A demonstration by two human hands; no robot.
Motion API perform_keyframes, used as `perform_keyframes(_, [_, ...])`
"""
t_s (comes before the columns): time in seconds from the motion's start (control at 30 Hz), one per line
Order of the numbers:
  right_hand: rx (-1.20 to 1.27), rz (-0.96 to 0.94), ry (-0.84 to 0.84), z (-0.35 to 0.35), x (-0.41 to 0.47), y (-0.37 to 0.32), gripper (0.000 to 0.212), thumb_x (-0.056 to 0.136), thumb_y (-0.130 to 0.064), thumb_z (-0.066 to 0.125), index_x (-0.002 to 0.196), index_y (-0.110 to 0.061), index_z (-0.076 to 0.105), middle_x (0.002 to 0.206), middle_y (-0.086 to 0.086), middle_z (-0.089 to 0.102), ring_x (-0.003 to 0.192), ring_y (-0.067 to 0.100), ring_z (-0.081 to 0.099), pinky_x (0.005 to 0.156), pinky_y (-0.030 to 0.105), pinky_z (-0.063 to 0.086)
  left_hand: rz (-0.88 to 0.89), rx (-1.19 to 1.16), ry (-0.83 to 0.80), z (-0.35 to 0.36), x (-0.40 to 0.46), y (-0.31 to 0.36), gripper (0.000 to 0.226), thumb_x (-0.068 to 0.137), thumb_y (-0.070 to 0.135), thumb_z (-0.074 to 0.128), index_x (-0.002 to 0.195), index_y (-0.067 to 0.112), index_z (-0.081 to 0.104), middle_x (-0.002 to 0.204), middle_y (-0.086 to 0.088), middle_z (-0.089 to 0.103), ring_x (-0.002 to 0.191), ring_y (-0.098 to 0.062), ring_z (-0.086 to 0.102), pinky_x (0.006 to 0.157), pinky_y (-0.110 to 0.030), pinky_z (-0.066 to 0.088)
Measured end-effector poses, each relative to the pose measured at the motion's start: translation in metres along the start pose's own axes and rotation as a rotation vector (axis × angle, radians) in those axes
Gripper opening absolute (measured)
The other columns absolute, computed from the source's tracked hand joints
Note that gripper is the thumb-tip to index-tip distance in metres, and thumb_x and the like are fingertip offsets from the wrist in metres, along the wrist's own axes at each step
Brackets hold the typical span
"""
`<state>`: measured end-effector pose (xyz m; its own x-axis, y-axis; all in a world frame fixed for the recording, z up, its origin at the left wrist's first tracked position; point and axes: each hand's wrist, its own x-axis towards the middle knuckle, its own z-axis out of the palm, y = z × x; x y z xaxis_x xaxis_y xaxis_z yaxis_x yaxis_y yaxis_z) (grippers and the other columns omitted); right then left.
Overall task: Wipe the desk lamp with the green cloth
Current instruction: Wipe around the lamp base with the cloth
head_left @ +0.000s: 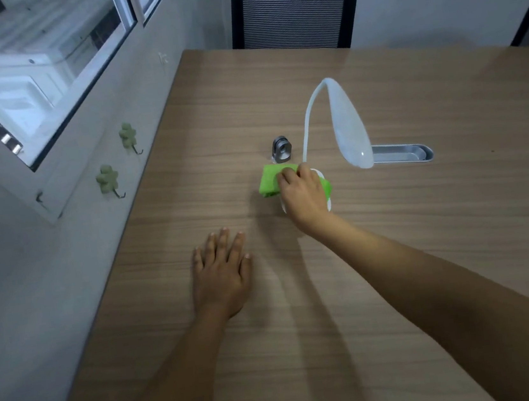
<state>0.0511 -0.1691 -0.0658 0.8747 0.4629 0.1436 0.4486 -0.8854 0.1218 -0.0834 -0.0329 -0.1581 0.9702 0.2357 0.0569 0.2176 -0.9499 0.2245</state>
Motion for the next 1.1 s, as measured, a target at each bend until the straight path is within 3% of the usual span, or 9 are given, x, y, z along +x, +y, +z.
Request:
perform_keyframes(0.07, [0.017, 0.055, -0.093, 0.010, 0.008, -0.005, 0.029, 0.058, -0.010, 0.041, 0.046, -0.012, 0.068, 0.051, -0.001, 0.064, 0.056, 0.021, 0.064, 0.050, 0.018, 0.047, 0.000, -0.007, 0.004, 0.000, 0.000, -0.001, 0.057, 0.090, 0.048, 0.021, 0.143, 0.033, 0.036, 0.154, 0.000, 0.034, 0.144, -0.025, 0.027, 0.115, -0.050, 0.019])
perform_keyframes(0.17, [0.039, 0.106, -0.159, 0.018, 0.008, -0.009, 0.027, 0.054, -0.012, 0.044, 0.041, -0.010, 0.067, 0.046, 0.000, 0.062, 0.058, 0.021, 0.066, 0.054, 0.018, 0.049, -0.003, -0.011, 0.006, 0.000, 0.000, -0.001, 0.056, 0.090, 0.047, 0.022, 0.143, 0.033, 0.037, 0.154, 0.000, 0.035, 0.144, -0.025, 0.027, 0.114, -0.051, 0.020])
perform_keyframes(0.33, [-0.078, 0.074, 0.065, 0.028, -0.023, -0.005, 0.035, 0.058, -0.010, 0.032, 0.047, -0.012, 0.066, 0.049, 0.000, 0.061, 0.056, 0.021, 0.061, 0.050, 0.022, 0.046, -0.002, 0.008, 0.015, 0.001, 0.001, -0.001, 0.055, 0.090, 0.046, 0.025, 0.141, 0.031, 0.041, 0.152, -0.001, 0.039, 0.142, -0.025, 0.032, 0.113, -0.051, 0.023])
perform_keyframes(0.47, [-0.084, -0.072, 0.185, 0.033, -0.067, 0.007, 0.014, 0.054, -0.010, 0.052, 0.058, -0.014, 0.065, 0.058, 0.000, 0.064, 0.065, 0.026, 0.058, 0.055, 0.028, 0.043, -0.005, 0.008, 0.002, 0.002, 0.000, -0.001, 0.057, 0.090, 0.047, 0.022, 0.143, 0.032, 0.037, 0.154, 0.000, 0.034, 0.144, -0.024, 0.027, 0.114, -0.051, 0.021])
perform_keyframes(0.57, [0.014, -0.098, 0.227, 0.030, -0.068, 0.020, 0.022, 0.057, -0.008, 0.046, 0.066, -0.012, 0.067, 0.067, 0.002, 0.068, 0.064, 0.029, 0.060, 0.053, 0.027, 0.047, -0.009, -0.005, -0.009, 0.002, 0.000, 0.000, 0.059, 0.090, 0.048, 0.018, 0.145, 0.032, 0.033, 0.156, 0.001, 0.030, 0.146, -0.023, 0.021, 0.116, -0.050, 0.016])
perform_keyframes(0.7, [0.175, -0.016, 0.161, 0.021, -0.035, 0.036, 0.026, 0.052, 0.001, 0.072, 0.076, -0.006, 0.069, 0.080, 0.009, 0.073, 0.073, 0.036, 0.063, 0.061, 0.034, 0.054, -0.010, -0.023, -0.018, 0.002, 0.001, 0.000, 0.062, 0.088, 0.049, 0.015, 0.145, 0.033, 0.031, 0.157, 0.002, 0.027, 0.147, -0.022, 0.019, 0.117, -0.049, 0.013])
perform_keyframes(0.8, [0.259, -0.136, 0.116, 0.027, -0.029, 0.044, 0.033, 0.056, 0.002, 0.057, 0.084, -0.001, 0.073, 0.087, 0.019, 0.076, 0.076, 0.042, 0.069, 0.068, 0.046, 0.061, -0.014, -0.013, -0.023, 0.001, 0.000, -0.001, 0.063, 0.087, 0.050, 0.012, 0.145, 0.034, 0.029, 0.158, 0.003, 0.025, 0.147, -0.021, 0.017, 0.117, -0.048, 0.012])
perform_keyframes(0.9, [0.286, -0.196, 0.064, 0.042, -0.046, 0.047, 0.048, 0.063, -0.005, 0.038, 0.095, 0.000, 0.073, 0.100, 0.021, 0.075, 0.092, 0.045, 0.069, 0.079, 0.055, 0.057, -0.011, -0.010, -0.027, 0.000, 0.000, -0.001, 0.062, 0.088, 0.050, 0.012, 0.146, 0.034, 0.029, 0.158, 0.002, 0.025, 0.147, -0.022, 0.017, 0.117, -0.048, 0.013])
perform_keyframes(1.1, [0.342, -0.273, 0.141, 0.040, -0.099, 0.074, 0.051, 0.068, -0.008, 0.033, 0.100, -0.001, 0.072, 0.107, 0.019, 0.073, 0.100, 0.038, 0.069, 0.085, 0.051, 0.057, -0.009, -0.002, -0.035, -0.001, 0.000, 0.000, 0.063, 0.087, 0.050, 0.010, 0.146, 0.034, 0.028, 0.158, 0.001, 0.025, 0.147, -0.024, 0.018, 0.117, -0.049, 0.012])
